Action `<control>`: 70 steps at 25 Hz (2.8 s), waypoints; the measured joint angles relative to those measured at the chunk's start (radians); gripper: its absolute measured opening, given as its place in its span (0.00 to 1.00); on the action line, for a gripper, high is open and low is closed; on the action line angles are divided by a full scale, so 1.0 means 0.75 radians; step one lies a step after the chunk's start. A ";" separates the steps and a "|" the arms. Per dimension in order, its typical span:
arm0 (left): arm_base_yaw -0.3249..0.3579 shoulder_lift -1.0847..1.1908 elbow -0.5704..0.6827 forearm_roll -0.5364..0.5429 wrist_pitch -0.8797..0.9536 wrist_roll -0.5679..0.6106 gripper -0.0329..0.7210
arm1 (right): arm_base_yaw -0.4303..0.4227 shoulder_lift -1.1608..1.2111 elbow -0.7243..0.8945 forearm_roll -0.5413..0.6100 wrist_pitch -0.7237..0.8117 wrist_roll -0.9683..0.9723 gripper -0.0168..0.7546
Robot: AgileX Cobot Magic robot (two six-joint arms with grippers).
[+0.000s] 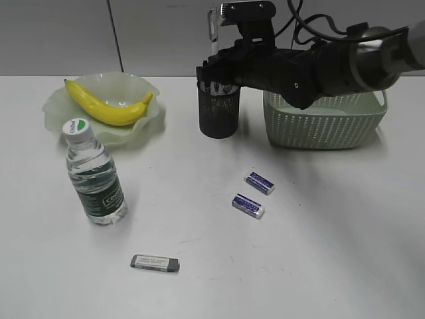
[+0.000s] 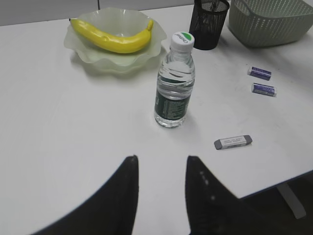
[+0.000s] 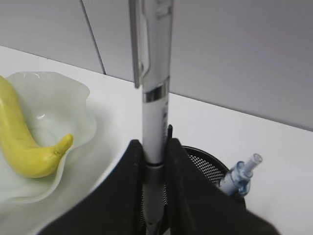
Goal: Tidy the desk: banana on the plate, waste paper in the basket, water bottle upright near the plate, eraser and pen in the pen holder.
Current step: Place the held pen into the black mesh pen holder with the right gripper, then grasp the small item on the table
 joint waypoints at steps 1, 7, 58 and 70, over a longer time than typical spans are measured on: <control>0.000 0.000 0.000 0.000 0.000 0.000 0.37 | 0.000 0.004 0.000 0.003 0.000 -0.007 0.17; 0.000 0.000 0.000 0.001 0.000 0.000 0.37 | -0.001 0.015 0.000 0.026 0.002 -0.047 0.43; 0.000 0.055 0.000 -0.006 -0.005 0.000 0.37 | -0.003 -2.891 1.159 0.290 1.897 -0.362 0.51; 0.000 0.732 -0.092 -0.212 -0.294 0.097 0.37 | -0.003 -2.896 1.182 0.288 1.865 -0.364 0.50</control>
